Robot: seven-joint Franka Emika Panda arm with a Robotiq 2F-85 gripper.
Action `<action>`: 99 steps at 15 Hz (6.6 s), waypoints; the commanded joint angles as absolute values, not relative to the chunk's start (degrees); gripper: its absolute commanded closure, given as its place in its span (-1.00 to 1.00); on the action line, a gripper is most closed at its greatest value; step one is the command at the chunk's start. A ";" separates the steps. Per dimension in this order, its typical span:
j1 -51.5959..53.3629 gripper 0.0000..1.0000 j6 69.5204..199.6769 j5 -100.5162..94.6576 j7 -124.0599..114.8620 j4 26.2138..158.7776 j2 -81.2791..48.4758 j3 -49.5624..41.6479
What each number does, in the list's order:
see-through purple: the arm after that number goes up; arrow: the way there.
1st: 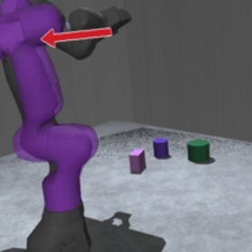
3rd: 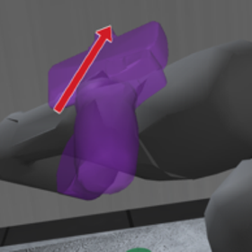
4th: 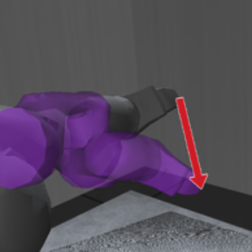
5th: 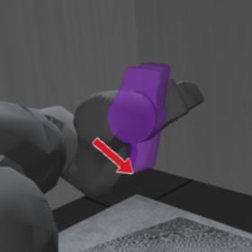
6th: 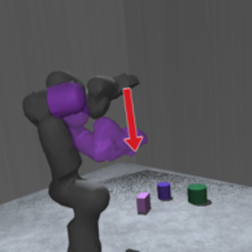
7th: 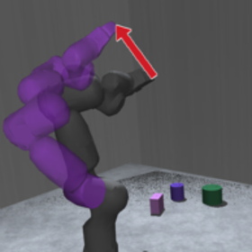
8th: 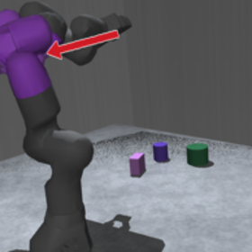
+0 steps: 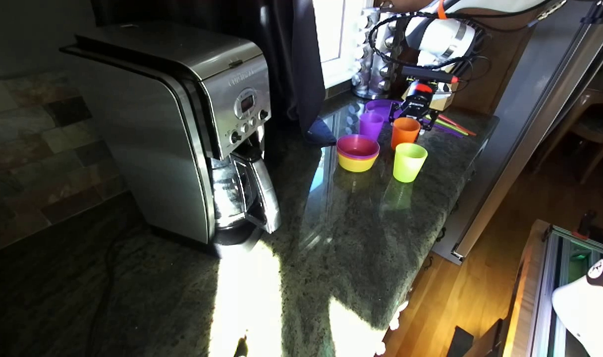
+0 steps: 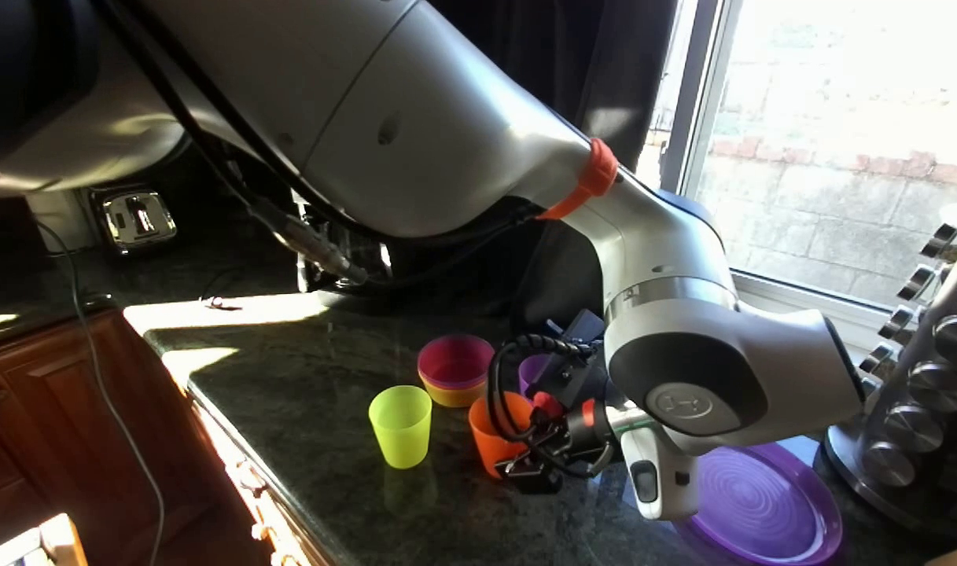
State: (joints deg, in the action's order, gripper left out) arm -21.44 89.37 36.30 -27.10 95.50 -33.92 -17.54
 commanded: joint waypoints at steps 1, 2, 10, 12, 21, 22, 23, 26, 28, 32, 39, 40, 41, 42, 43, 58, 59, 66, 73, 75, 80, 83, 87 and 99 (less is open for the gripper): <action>-18.81 0.12 99.46 33.31 -28.52 103.00 -27.30 -19.63; -18.26 0.12 102.78 32.24 -29.18 104.50 -26.18 -19.95; -14.47 0.12 126.38 22.65 -38.43 118.11 -18.70 -20.59; -14.39 0.12 128.31 21.25 -39.16 120.77 -16.64 -20.36; -20.54 -1.00 114.74 29.55 -26.94 118.53 -16.59 -18.73; -20.98 -1.00 112.48 30.25 -25.91 117.62 -17.60 -18.79; -21.50 -1.00 110.29 31.20 -24.71 116.56 -18.60 -18.68; -22.60 -1.00 105.40 33.92 -21.90 113.96 -21.05 -18.37; -22.97 -1.00 103.55 35.95 -20.87 112.00 -22.96 -18.04; -23.27 -1.00 102.49 39.95 -21.50 108.27 -26.48 -17.32; -22.79 -1.00 90.08 37.63 -22.61 100.47 -32.76 -16.24; -22.75 -1.00 88.46 37.27 -22.88 99.35 -33.73 -16.27; -22.66 -1.00 87.32 37.09 -23.16 98.40 -34.67 -16.33; -22.57 -1.00 86.54 36.92 -23.52 97.42 -35.62 -16.43; -22.50 -0.53 85.86 36.76 -23.81 96.60 -36.35 -16.47; -16.35 0.09 114.54 27.72 -34.97 114.72 -18.58 -21.92; -15.74 0.09 118.55 26.28 -36.56 116.79 -17.39 -21.93; -10.60 0.09 140.57 7.43 -56.25 127.67 -12.42 -24.06; -11.55 -1.00 139.64 -2.37 -64.72 130.28 -9.54 -22.97; -13.38 -1.00 138.57 1.95 -59.06 130.02 -8.53 -21.53; -17.76 -1.00 129.55 15.06 -40.34 127.06 -8.46 -19.54; -19.20 -1.00 117.76 12.80 -34.72 123.01 -11.30 -21.09; -20.03 -1.00 110.73 10.47 -33.23 119.44 -14.09 -21.89; -19.82 -1.00 110.03 19.20 -30.85 115.62 -18.78 -19.63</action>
